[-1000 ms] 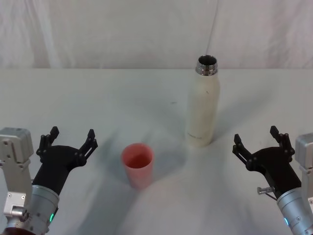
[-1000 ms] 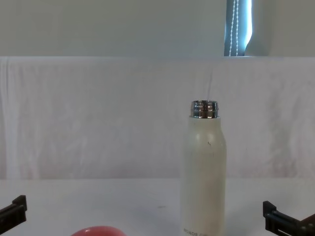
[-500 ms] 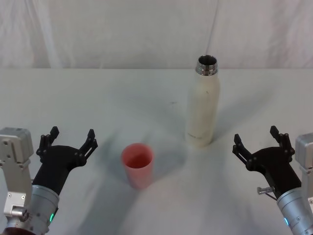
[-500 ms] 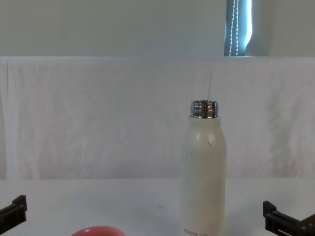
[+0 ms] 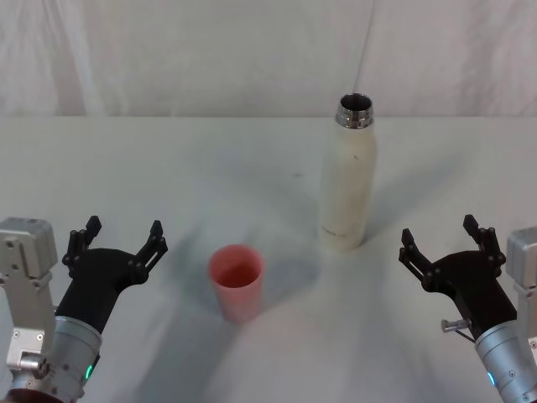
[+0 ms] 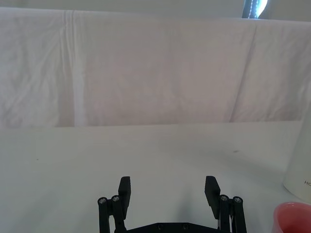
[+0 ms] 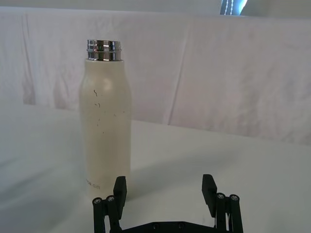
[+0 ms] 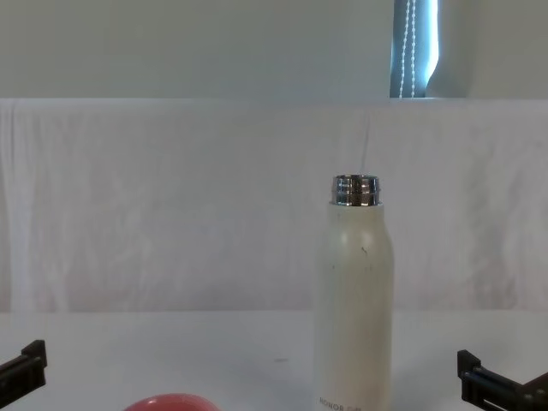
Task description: Grasp the thermos with one hand and pour water into the cup lid.
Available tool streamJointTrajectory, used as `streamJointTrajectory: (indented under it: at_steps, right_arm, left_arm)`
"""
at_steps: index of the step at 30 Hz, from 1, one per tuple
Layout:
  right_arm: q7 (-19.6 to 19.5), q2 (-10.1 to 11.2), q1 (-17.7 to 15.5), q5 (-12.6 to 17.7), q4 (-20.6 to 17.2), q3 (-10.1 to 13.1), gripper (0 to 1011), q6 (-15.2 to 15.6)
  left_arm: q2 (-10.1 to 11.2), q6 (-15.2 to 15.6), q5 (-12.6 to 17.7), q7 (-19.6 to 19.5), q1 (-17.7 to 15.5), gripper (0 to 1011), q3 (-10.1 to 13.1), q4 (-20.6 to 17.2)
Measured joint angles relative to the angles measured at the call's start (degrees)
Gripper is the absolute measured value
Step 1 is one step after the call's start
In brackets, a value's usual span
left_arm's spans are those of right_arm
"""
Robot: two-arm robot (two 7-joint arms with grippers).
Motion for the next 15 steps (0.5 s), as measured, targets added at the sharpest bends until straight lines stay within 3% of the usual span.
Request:
streamJointTrajectory:
  at_steps: [15]
  right_arm:
    - [0.0, 0.0, 0.0, 0.0, 0.0, 0.0, 1001, 0.0]
  left_arm:
    - [0.0, 0.0, 0.0, 0.0, 0.0, 1001, 0.0, 0.0]
